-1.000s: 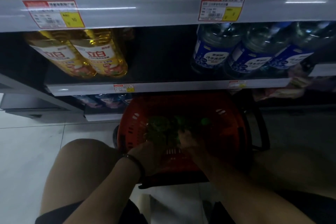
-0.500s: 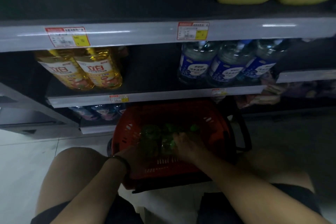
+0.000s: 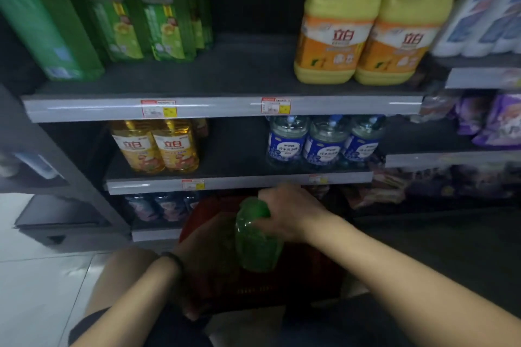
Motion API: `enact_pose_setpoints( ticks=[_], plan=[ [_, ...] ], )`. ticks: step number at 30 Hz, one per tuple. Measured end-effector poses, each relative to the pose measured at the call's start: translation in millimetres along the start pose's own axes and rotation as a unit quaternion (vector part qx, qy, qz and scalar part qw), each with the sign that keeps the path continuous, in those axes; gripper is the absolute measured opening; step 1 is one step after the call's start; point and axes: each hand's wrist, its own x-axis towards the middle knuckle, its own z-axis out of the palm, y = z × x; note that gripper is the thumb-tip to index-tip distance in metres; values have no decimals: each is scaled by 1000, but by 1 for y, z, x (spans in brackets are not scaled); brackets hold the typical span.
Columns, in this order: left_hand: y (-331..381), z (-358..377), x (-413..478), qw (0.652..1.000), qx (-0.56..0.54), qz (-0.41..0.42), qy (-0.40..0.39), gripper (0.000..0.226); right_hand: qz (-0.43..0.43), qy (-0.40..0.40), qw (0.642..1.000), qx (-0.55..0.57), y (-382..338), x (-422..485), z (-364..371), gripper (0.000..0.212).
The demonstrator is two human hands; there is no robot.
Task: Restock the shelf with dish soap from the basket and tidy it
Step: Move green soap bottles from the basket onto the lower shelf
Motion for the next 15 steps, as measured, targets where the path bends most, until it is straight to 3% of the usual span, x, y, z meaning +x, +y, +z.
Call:
enact_pose_setpoints(
  ticks=[2, 5, 8, 12, 15],
  plan=[
    [37, -4, -22, 1000, 8, 27, -5, 65, -29, 5, 999, -29, -15, -7, -35, 36],
    [88, -9, -49, 993, -27, 97, 65, 68, -64, 46, 997, -22, -35, -19, -79, 35],
    [113, -20, -66, 978, -73, 131, 145, 62, -69, 92, 992, 42, -50, -23, -113, 38],
    [141, -45, -85, 960, -109, 167, 197, 59, -45, 89, 990, 105, -66, -15, -159, 43],
    [160, -63, -98, 945, -133, 173, 242, 52, -68, 131, 968, 203, -66, -1, -168, 40]
  ],
)
